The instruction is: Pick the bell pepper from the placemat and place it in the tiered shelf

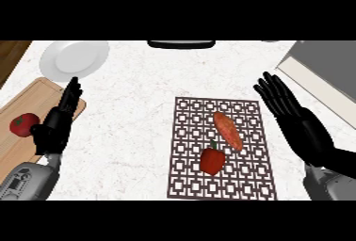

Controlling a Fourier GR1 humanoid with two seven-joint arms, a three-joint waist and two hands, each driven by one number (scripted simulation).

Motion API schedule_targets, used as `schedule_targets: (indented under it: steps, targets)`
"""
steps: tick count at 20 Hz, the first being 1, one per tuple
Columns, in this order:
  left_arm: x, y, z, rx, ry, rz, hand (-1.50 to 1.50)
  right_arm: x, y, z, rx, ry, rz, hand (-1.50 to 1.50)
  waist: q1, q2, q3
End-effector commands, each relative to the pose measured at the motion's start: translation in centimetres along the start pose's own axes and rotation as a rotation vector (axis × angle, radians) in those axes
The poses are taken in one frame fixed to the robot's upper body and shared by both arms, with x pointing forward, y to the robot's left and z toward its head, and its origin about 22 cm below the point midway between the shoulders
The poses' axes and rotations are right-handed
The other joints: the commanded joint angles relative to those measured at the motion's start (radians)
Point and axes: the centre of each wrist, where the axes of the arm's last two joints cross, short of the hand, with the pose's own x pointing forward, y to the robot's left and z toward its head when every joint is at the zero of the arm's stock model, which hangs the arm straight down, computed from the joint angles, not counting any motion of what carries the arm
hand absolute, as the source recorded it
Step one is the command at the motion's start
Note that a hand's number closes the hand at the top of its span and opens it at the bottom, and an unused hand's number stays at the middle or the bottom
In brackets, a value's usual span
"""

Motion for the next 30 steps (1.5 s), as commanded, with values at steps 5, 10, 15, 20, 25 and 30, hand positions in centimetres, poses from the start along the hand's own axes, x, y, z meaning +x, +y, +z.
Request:
schedule_targets:
  steps: [5, 10, 15, 20, 25, 30]
  targets:
    - [0.4, -1.5, 0.3, -0.033, 0.025, 0.024, 0.0, -2.4, -2.8, 5.0, -0.671, 0.302, 0.177, -1.5, -0.081, -0.013, 0.006]
    - [-0.7, -1.6, 1.3, -0.033, 0.064, 0.03, 0.0, -4.7, -6.0, 12.5, -0.95, 0.526, 0.428, 1.5, -0.147, 0.028, -0.019]
    - [-0.4, -2.4, 1.6, -0.072, 0.078, 0.068, 0.0, -6.9, -0.8, 14.7, -1.42, 0.426, 0.583, -1.5, -0.091, -0.012, 0.007]
    - [1.0, -4.8, 2.0, -0.138, 0.077, 0.091, 0.0, -4.8, 7.8, 13.1, -1.493, 0.24, 0.529, -1.5, -0.047, -0.015, 0.012]
    - [1.5, -5.2, 0.5, -0.162, 0.055, 0.069, 0.0, -3.3, 11.6, 15.3, -1.226, 0.422, 0.526, -1.5, -0.013, 0.0, 0.007]
    - [2.2, -6.1, 0.2, -0.179, 0.039, 0.062, 0.0, -2.7, 13.7, 15.5, -1.13, 0.52, 0.562, -1.5, 0.006, 0.011, 0.003]
